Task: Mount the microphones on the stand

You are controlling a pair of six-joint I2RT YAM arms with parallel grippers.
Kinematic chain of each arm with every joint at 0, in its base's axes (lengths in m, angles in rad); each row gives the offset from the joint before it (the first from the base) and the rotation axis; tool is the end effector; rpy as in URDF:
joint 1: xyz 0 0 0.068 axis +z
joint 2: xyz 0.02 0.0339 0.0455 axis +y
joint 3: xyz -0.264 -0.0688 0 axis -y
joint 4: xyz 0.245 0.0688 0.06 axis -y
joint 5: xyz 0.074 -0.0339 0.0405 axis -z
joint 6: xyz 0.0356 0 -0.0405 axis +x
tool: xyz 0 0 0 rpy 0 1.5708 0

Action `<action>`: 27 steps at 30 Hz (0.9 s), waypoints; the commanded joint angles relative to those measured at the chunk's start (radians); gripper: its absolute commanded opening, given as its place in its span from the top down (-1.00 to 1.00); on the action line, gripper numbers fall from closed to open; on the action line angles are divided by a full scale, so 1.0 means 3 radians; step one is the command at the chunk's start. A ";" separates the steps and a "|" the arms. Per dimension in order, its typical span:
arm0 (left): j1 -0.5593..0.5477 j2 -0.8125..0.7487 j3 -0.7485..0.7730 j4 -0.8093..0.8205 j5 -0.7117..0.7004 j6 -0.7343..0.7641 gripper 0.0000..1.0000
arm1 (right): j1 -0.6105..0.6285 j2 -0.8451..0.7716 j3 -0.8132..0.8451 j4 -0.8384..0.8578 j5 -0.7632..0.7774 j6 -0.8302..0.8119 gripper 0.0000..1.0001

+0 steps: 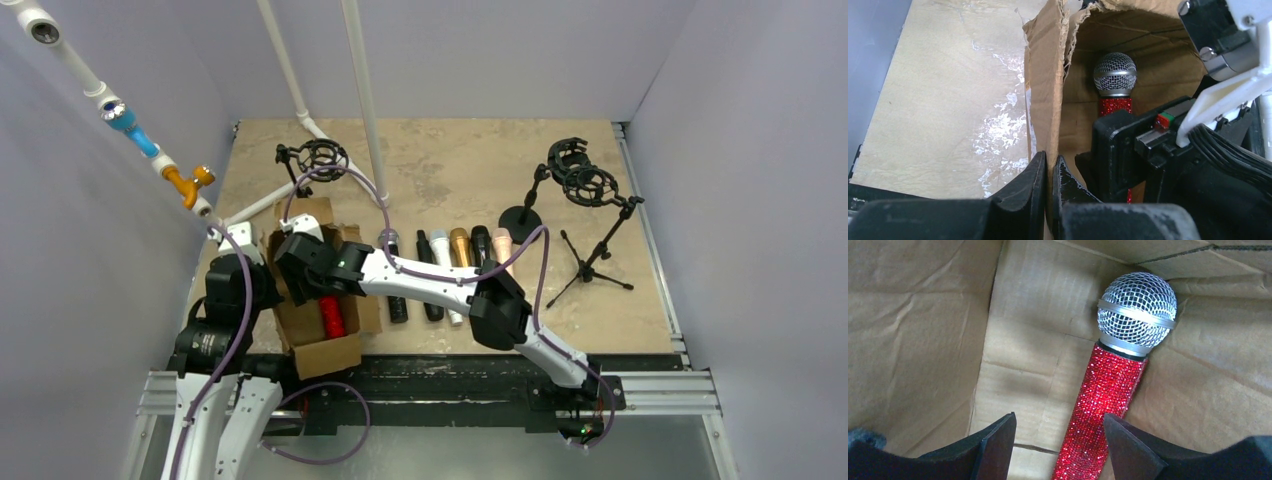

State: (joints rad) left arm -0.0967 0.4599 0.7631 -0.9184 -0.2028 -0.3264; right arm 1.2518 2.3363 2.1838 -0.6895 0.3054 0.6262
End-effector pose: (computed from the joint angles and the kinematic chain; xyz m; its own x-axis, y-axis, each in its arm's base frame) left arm 0.0885 -0.0014 0.2983 -0.5219 -0.2649 -0.8108 -0.2497 0.9564 -0.1517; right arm 0.1752 0.4962 0.2454 -0.6835 -0.2872 -0.6711 -0.5458 0.8116 0.2086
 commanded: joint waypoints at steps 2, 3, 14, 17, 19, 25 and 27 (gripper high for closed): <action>0.0005 -0.0067 0.0181 0.0205 0.0212 -0.0266 1.00 | -0.0110 0.0321 0.0196 -0.0366 0.0407 -0.0136 -0.39; 0.0005 -0.0059 0.0185 0.0203 0.0229 -0.0282 1.00 | -0.0108 0.0349 0.0211 -0.0389 0.0432 -0.0143 -0.39; 0.0005 0.0072 0.0243 0.0177 0.0346 -0.0372 1.00 | -0.0108 0.0429 0.0138 -0.0241 0.0318 -0.0188 -0.34; 0.0005 0.0069 0.0219 0.0199 0.0293 -0.0330 1.00 | -0.0108 0.0304 0.0019 -0.0029 0.0127 -0.0175 -0.18; 0.0005 0.0068 0.0199 0.0209 0.0234 -0.0281 1.00 | -0.0108 0.0129 -0.0131 0.0163 0.0001 -0.0157 0.00; 0.0005 0.0123 0.0163 0.0245 0.0050 -0.0139 1.00 | -0.0110 -0.0494 -0.0377 0.0500 -0.0263 -0.0052 0.66; 0.0005 0.0116 0.0157 0.0254 0.0029 -0.0122 1.00 | -0.0120 -0.0704 -0.0442 0.0565 -0.0361 -0.0029 0.80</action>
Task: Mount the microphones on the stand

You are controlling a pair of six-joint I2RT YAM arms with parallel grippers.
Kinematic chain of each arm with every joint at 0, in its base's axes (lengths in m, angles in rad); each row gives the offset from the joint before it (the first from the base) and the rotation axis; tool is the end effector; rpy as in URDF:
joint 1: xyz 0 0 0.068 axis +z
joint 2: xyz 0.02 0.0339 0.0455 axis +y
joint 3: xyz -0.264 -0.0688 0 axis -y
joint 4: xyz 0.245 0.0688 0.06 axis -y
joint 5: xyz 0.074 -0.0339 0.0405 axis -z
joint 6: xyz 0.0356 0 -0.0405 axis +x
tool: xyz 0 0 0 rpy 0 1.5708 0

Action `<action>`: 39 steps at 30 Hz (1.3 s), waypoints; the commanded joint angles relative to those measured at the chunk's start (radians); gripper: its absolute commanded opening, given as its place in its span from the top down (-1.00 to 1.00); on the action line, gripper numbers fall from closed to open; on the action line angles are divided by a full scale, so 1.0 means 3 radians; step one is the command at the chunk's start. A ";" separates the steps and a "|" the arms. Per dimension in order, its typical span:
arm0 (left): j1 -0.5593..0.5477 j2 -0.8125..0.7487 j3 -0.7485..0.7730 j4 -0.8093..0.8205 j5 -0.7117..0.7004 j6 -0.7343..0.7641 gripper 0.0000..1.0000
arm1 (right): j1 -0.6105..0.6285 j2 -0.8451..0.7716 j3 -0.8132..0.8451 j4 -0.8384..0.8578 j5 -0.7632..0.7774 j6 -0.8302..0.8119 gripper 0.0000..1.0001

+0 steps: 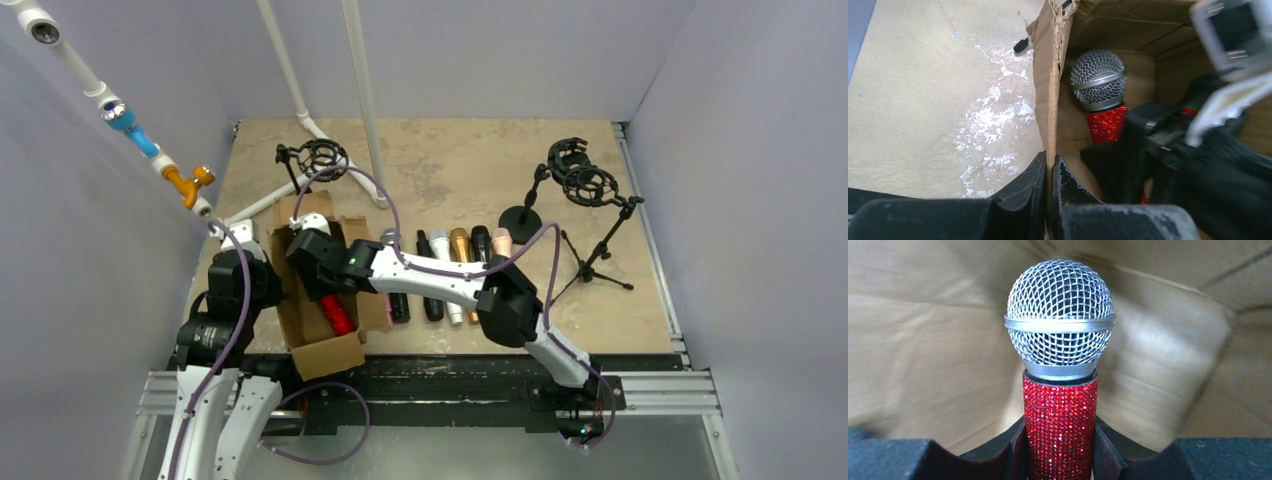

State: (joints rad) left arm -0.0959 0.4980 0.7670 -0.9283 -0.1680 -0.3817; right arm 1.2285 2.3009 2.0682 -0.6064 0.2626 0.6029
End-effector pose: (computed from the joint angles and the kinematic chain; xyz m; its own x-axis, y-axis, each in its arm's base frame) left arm 0.0947 -0.0031 0.2957 -0.5520 -0.3158 -0.7717 -0.2616 0.9444 -0.1994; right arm 0.1835 0.4874 0.2315 -0.6885 -0.3009 -0.6599 -0.5597 0.7990 0.2198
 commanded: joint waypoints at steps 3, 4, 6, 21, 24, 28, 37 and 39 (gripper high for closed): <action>0.0003 -0.0022 0.0129 0.0289 -0.0120 0.0091 1.00 | -0.0059 -0.0835 -0.0183 0.0352 -0.0399 0.0075 0.92; 0.0003 -0.0028 0.0126 0.0296 -0.0128 0.0102 1.00 | -0.0064 -0.0918 -0.0236 0.0358 -0.0445 0.0076 0.95; 0.0003 -0.0029 0.0126 0.0292 -0.0138 0.0123 1.00 | -0.0071 -0.1102 -0.0366 0.0369 -0.0493 0.0076 1.00; 0.0003 -0.0027 0.0146 0.0256 -0.0151 0.0193 1.00 | -0.0668 -0.2869 -0.2445 0.0452 -0.0359 0.0203 1.00; 0.0003 -0.0019 0.0169 0.0244 -0.0123 0.0186 1.00 | -0.0890 -0.3039 -0.2959 0.0577 -0.0439 0.0219 1.00; 0.0003 -0.0028 0.0164 0.0255 -0.0083 0.0187 1.00 | -0.0989 -0.2922 -0.3318 0.0758 -0.0516 0.0238 1.00; 0.0003 -0.0049 0.0253 0.0205 0.0120 0.0261 1.00 | -0.0991 -0.2321 -0.2982 0.1014 -0.0594 0.0381 1.00; 0.0003 -0.0023 0.0275 0.0176 0.0168 0.0270 1.00 | -0.0991 -0.2157 -0.2892 0.1025 -0.0500 0.0438 1.00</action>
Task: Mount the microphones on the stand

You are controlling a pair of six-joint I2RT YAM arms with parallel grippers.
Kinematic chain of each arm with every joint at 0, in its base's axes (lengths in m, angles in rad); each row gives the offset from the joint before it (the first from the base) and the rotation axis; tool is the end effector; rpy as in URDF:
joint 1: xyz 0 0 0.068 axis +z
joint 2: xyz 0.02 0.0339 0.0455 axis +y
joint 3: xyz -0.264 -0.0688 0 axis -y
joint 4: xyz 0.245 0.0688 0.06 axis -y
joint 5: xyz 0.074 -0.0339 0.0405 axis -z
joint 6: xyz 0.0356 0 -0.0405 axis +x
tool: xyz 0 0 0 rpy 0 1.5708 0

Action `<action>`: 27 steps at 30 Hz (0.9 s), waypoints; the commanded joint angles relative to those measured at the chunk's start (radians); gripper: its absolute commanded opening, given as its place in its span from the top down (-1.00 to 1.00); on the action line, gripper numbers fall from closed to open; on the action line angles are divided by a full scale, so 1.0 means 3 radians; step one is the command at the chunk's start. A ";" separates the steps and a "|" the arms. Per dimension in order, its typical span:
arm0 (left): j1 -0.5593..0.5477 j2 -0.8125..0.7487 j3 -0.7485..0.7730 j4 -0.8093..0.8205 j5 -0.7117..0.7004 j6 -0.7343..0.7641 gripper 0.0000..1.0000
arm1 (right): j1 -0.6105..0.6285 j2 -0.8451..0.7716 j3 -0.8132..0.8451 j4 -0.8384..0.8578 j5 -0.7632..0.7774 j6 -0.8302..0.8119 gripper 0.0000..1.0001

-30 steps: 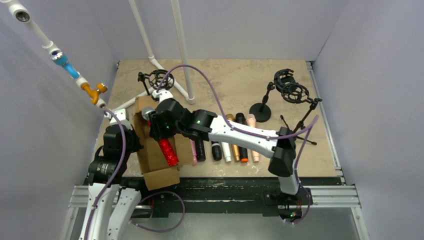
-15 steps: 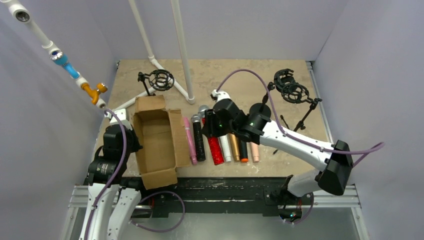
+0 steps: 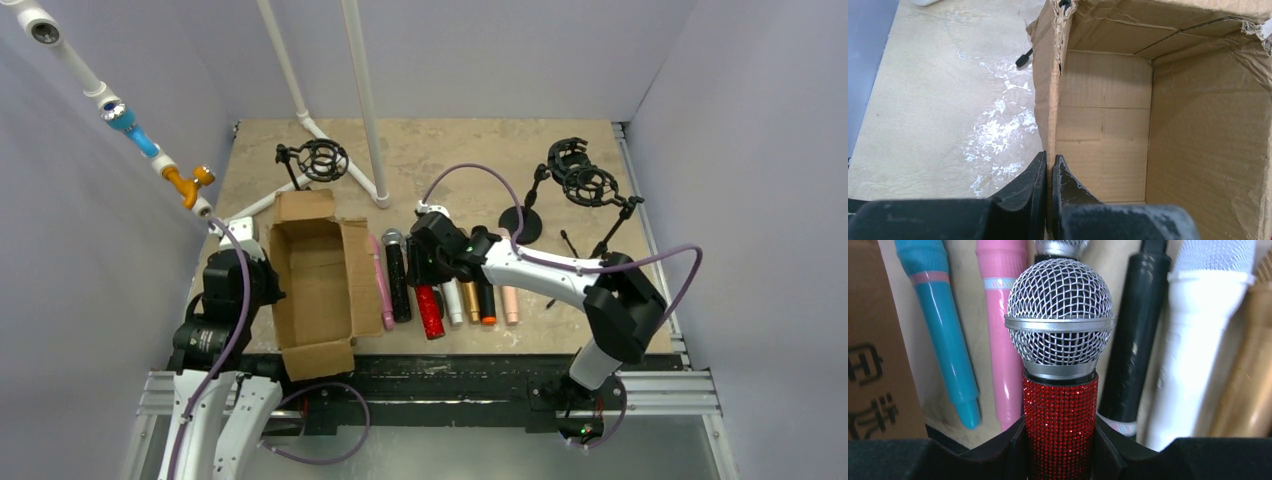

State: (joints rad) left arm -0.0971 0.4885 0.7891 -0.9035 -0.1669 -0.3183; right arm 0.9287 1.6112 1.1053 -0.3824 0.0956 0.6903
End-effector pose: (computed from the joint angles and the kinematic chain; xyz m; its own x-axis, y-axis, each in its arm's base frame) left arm 0.0931 -0.0031 0.3054 -0.5233 -0.2591 -0.8118 -0.2152 0.9620 -0.1683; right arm 0.2082 0.2727 0.2261 -0.8430 -0.0689 -0.5335 -0.2909 0.8926 0.3445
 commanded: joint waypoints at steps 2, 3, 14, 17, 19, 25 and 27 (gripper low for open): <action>0.0007 0.0022 0.0201 0.0084 0.0232 0.0076 1.00 | 0.0008 0.0269 0.0378 0.0296 0.0163 0.0191 1.00; 0.0007 0.0024 0.0198 0.0073 0.0254 0.0079 1.00 | 0.0008 0.0330 0.0404 0.0305 0.0220 0.0200 1.00; 0.0007 0.0036 0.0264 0.0028 0.0423 0.0130 1.00 | 0.0003 0.0767 0.0448 0.0359 0.0414 0.0166 0.62; 0.0007 0.0046 0.0264 0.0033 0.0465 0.0129 1.00 | 0.0003 0.0752 0.0470 0.0351 0.0401 0.0143 0.27; 0.0007 0.0061 0.0265 0.0040 0.0486 0.0126 1.00 | 0.0003 0.0738 0.0507 0.0313 0.0410 0.0113 0.06; 0.0007 0.0072 0.0259 0.0044 0.0514 0.0131 1.00 | 0.0003 0.0637 0.0556 0.0203 0.0434 0.0042 -0.25; 0.0007 0.0074 0.0259 0.0048 0.0519 0.0130 1.00 | 0.0003 0.0590 0.0566 0.0185 0.0431 0.0045 -0.27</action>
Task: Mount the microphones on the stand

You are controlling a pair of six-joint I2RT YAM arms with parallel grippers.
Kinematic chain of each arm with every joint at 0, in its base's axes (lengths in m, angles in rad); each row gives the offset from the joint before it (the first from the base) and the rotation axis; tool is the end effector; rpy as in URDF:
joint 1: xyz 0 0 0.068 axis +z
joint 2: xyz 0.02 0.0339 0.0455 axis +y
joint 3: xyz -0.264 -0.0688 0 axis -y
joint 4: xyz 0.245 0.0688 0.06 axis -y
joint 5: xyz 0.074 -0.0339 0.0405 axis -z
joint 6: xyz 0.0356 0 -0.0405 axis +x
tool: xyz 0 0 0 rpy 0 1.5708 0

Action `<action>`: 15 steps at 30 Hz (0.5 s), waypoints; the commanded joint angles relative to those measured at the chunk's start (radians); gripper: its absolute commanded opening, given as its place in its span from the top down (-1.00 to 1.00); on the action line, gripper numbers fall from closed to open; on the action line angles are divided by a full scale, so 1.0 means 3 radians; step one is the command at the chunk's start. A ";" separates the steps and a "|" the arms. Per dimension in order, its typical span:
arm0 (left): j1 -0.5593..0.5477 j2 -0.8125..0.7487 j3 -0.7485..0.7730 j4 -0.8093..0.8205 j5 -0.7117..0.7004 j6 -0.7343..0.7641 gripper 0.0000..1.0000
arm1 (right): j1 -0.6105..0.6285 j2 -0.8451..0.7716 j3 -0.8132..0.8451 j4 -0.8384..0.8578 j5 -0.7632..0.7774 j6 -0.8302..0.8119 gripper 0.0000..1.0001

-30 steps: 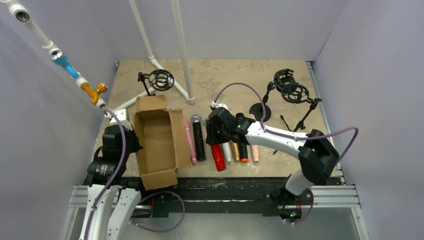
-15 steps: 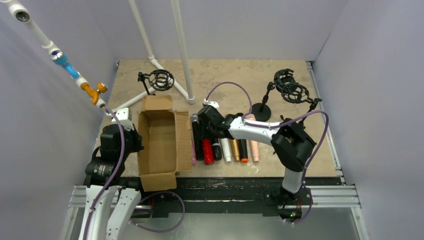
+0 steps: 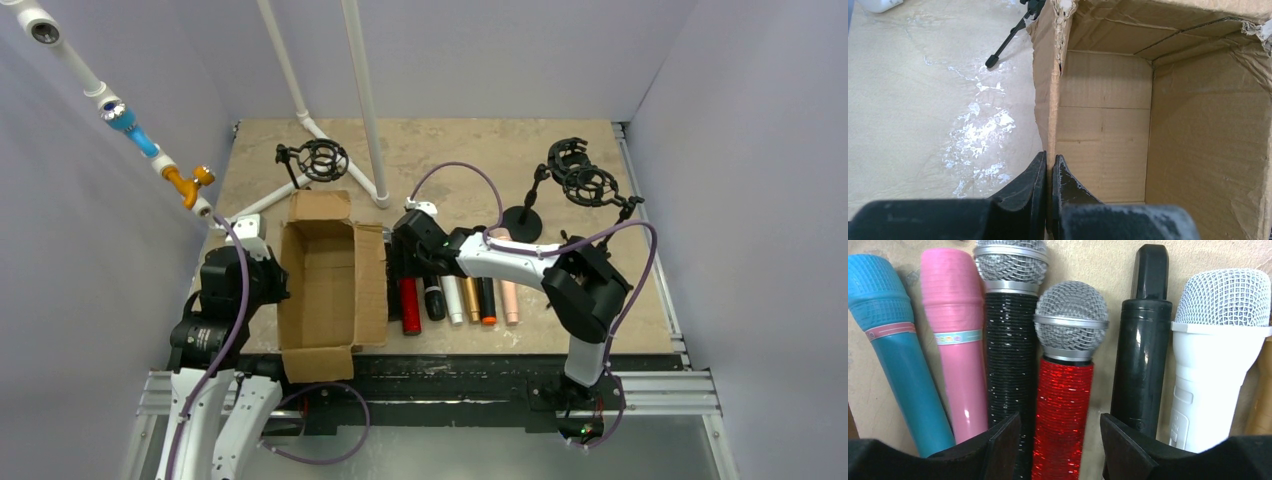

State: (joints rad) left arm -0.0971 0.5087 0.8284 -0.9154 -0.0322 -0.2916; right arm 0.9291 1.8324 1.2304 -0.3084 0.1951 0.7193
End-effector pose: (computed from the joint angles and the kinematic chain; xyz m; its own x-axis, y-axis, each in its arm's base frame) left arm 0.0935 -0.0080 0.3146 -0.5551 -0.2346 -0.7980 -0.0931 0.9709 -0.2207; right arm 0.2396 0.3091 0.1932 -0.8265 -0.0263 -0.5623 -0.2262 0.9302 0.2890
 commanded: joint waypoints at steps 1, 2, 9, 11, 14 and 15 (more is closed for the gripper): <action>0.0007 0.0007 0.0126 0.0088 0.0074 0.0041 1.00 | 0.0002 -0.0181 0.0156 -0.0070 0.0092 -0.0051 -0.27; 0.0007 0.0007 0.0128 0.0086 0.0080 0.0040 1.00 | -0.0001 -0.0223 0.0165 -0.0082 0.0091 -0.0046 -0.27; 0.0007 0.0016 0.0135 0.0096 0.0088 0.0046 1.00 | 0.0002 -0.0873 0.0328 -0.0333 0.0238 -0.0030 -0.26; 0.0007 0.0022 0.0140 0.0106 0.0082 0.0046 1.00 | 0.0002 -0.1116 0.0374 -0.0492 0.0422 -0.0025 -0.27; 0.0007 0.0041 0.0144 0.0128 0.0092 0.0035 1.00 | -0.0001 -0.1479 0.0444 -0.0768 0.0704 -0.0011 -0.28; 0.0007 0.0050 0.0146 0.0131 0.0092 0.0025 1.00 | 0.0004 -0.1592 0.0463 -0.0835 0.0816 -0.0017 -0.28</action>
State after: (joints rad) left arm -0.0971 0.5129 0.8284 -0.9150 -0.0216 -0.2913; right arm 0.9291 1.4975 1.3083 -0.4500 0.2829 0.7147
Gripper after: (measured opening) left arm 0.034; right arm 0.636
